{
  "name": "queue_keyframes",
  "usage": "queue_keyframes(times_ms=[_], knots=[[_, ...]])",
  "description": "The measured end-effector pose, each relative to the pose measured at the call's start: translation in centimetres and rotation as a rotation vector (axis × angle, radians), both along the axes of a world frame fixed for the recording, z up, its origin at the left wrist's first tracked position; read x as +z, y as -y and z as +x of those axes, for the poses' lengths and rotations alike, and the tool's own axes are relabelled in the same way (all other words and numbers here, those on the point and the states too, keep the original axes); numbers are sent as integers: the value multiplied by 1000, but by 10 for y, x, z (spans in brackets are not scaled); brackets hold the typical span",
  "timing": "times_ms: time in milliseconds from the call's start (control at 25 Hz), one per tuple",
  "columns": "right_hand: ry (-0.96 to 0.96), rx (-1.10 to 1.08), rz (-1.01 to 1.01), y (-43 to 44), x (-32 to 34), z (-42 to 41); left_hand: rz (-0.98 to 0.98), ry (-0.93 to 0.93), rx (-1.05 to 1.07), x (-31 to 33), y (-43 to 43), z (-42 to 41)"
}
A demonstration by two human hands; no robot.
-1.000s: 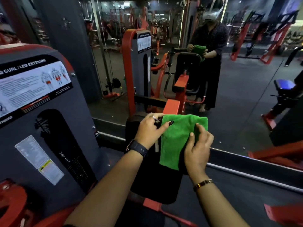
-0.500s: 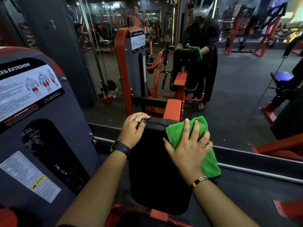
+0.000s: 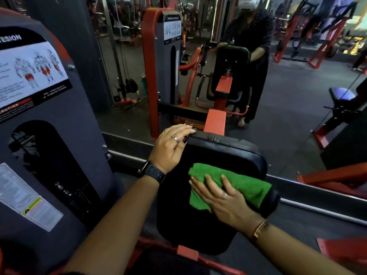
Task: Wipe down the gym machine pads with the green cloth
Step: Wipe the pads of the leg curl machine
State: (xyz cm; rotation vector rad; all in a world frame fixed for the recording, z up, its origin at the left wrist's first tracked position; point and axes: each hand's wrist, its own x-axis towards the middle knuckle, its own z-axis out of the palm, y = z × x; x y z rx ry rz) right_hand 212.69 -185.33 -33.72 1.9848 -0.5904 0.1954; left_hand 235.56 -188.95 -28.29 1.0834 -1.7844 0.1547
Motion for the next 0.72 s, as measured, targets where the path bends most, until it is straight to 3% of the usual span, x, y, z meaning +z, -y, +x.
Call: queue_keyframes(times_ms=[80, 200, 360, 600, 720], knots=[[191, -94, 6, -2, 9, 10, -22, 18, -3, 0, 0, -1], [626, -241, 110, 1, 49, 61, -36, -7, 24, -3, 2, -2], [609, -240, 231, 13, 62, 64, -53, -43, 22, -2, 2, -4], [1000, -472, 262, -11, 35, 31, -73, -41, 46, -2, 0, -8], [793, -337, 316, 6, 62, 45, -77, -27, 57, -2, 0, -7]])
